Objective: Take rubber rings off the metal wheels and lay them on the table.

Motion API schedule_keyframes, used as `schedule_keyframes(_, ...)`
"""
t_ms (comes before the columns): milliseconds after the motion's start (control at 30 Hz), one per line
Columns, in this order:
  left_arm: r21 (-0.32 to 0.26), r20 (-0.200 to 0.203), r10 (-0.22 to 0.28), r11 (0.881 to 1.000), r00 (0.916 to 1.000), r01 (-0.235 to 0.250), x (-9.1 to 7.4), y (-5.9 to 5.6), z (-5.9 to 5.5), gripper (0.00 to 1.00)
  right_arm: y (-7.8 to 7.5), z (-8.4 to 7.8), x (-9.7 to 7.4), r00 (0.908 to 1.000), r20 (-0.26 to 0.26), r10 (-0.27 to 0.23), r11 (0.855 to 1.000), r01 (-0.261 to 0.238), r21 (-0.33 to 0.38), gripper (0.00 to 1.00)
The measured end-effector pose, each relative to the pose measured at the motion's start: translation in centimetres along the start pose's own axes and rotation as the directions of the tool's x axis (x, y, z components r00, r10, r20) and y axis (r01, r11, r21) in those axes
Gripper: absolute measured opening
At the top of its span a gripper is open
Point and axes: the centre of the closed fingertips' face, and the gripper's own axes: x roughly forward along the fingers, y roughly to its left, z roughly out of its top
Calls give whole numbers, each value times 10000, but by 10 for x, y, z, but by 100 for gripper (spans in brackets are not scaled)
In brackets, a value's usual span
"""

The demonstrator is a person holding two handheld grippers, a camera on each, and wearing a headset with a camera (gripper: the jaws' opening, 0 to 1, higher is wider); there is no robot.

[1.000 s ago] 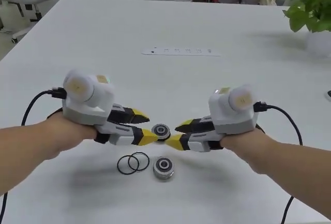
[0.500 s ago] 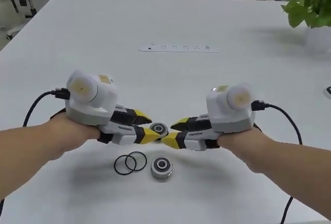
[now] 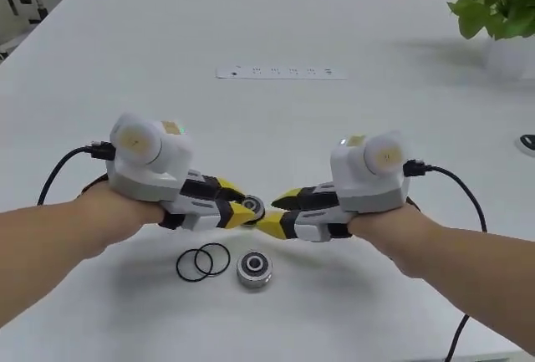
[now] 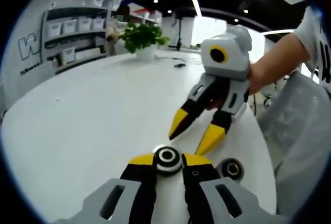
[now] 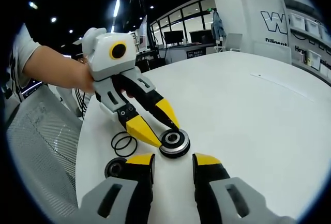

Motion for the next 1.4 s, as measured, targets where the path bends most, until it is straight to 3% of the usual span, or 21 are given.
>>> schedule_keyframes(100, 22, -21, 77, 10000, 10000, -77, 1, 1, 0, 17, 0, -1, 0, 10000, -18, -1, 10000, 1, -16, 26)
schedule_keyframes(267, 861, -128, 145, 9962, 9998, -134, 4, 1, 2, 15, -3, 0, 1, 10000, 9, -48, 10000, 48, -52, 26)
schedule_keyframes(500, 824, -237, 269, 9963, 9994, -248, 7, 2, -1, 14, -2, 5, 7, 9999, 80, -61, 9999, 62, -148, 26)
schedule_keyframes(800, 555, -195, 299, 9980, 9994, -288, 5, 4, -1, 13, 0, 1, 13, 9998, -205, -16, 9986, 5, -537, 25)
schedule_keyframes(1400, 448, -186, 408, 9982, 9990, -399, 4, 4, -2, 13, -1, -1, 10, 9997, -217, -56, 9983, 43, -586, 18)
